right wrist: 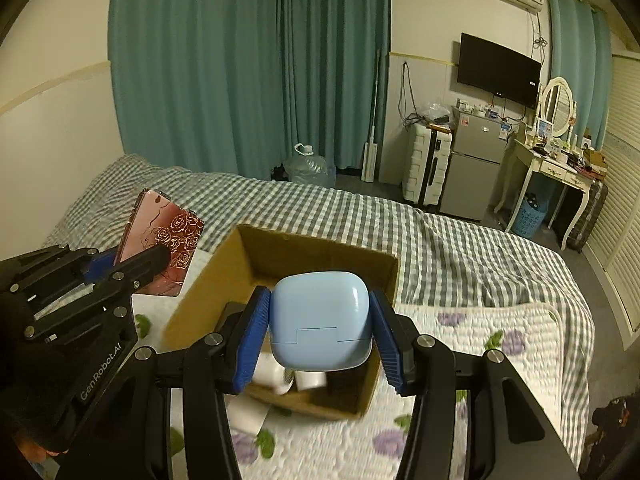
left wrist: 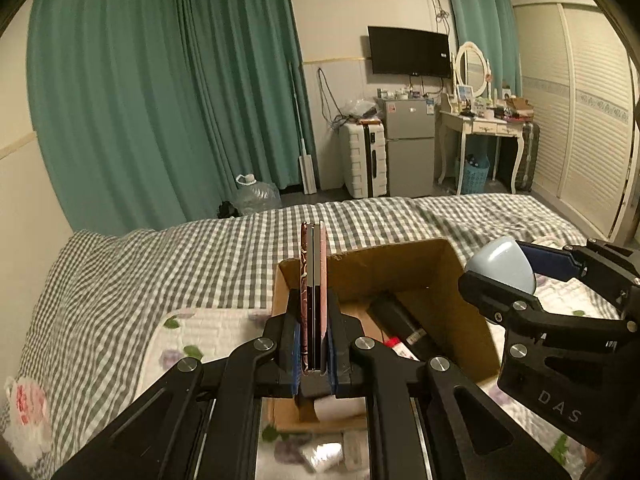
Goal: Organize rigid objects
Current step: 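Lower both cases into the box and open both tools to release them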
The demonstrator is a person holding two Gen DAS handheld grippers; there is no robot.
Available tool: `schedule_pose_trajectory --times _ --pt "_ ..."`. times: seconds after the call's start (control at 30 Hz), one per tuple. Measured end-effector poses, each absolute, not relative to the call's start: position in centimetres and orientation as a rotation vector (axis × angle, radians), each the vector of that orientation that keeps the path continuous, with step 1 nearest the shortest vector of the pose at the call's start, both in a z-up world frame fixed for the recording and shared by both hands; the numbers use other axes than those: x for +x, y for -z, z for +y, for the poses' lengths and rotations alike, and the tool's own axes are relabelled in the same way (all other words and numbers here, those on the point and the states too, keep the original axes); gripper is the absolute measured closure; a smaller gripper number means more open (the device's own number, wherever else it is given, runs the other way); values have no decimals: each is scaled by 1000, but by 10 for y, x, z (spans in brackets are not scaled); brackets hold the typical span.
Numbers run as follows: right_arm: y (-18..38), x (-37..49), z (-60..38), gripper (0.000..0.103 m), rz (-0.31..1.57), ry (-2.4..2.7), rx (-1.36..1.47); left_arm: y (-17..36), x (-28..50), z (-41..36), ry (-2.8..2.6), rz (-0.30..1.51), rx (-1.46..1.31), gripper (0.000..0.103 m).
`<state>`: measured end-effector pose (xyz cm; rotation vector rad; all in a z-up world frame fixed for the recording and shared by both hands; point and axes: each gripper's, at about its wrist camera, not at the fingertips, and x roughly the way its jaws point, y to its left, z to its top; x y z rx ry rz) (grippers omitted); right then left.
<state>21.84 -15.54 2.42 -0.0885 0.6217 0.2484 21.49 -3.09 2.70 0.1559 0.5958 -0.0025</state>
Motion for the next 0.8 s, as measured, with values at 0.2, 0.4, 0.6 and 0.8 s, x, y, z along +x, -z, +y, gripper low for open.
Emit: schedule_pose_trajectory --times 0.2,0.4,0.6,0.8 --pt "0 267 -156 53 663 -237 -92 0 260 -30 11 640 169 93" --pt "33 306 -158 53 721 -242 -87 37 282 -28 31 698 153 93" --pt "62 327 -155 53 767 -240 -99 66 294 -27 41 752 166 93" --pt "71 334 -158 53 813 -250 -82 74 296 -26 50 787 173 90"
